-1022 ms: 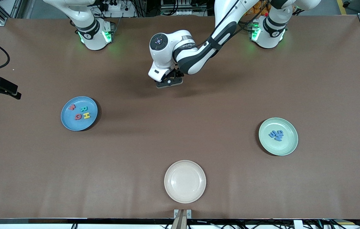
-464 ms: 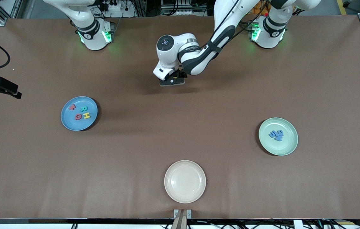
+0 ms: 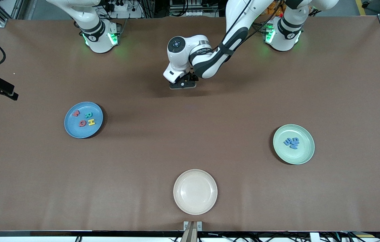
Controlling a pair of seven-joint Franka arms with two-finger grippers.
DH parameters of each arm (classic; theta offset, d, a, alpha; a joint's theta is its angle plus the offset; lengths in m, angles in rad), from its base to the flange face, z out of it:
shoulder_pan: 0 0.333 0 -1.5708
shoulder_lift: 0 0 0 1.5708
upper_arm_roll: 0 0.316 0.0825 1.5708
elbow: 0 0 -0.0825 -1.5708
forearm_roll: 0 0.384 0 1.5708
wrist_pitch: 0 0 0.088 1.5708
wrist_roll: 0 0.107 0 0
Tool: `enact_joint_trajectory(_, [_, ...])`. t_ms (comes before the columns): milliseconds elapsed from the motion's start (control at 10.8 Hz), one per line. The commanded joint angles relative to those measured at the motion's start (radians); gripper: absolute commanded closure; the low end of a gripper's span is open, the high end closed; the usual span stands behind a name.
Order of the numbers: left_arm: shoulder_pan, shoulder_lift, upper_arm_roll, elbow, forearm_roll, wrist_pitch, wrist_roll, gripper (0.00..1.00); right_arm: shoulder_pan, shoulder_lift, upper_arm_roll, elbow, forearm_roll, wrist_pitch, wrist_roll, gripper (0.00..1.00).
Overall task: Sort uppercase to blue plate, lowercase to green plate
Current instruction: 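Grasp the yellow u with the left gripper and lift it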
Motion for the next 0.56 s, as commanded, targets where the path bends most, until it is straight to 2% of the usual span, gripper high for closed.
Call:
enact_joint_trajectory(0, [0.000, -0.013, 0.001, -0.031, 0.026, 0.043, 0.003, 0.23, -0.028, -0.051, 0.032, -0.079, -0.005, 0.015, 0.011, 0.00])
enact_joint_trajectory(279, [-0.008, 0.001, 0.001, -0.030, 0.026, 0.056, 0.000, 0.26, -0.018, -0.045, 0.031, -0.079, 0.002, 0.014, 0.011, 0.00])
enact_joint_trajectory(371, [-0.008, 0.001, 0.001, -0.031, 0.026, 0.056, 0.000, 0.30, -0.021, -0.044, 0.031, -0.079, 0.001, 0.017, 0.011, 0.00])
enact_joint_trajectory(464, [-0.008, 0.001, 0.001, -0.033, 0.026, 0.056, 0.000, 0.39, -0.022, -0.037, 0.031, -0.079, 0.002, 0.021, 0.009, 0.00])
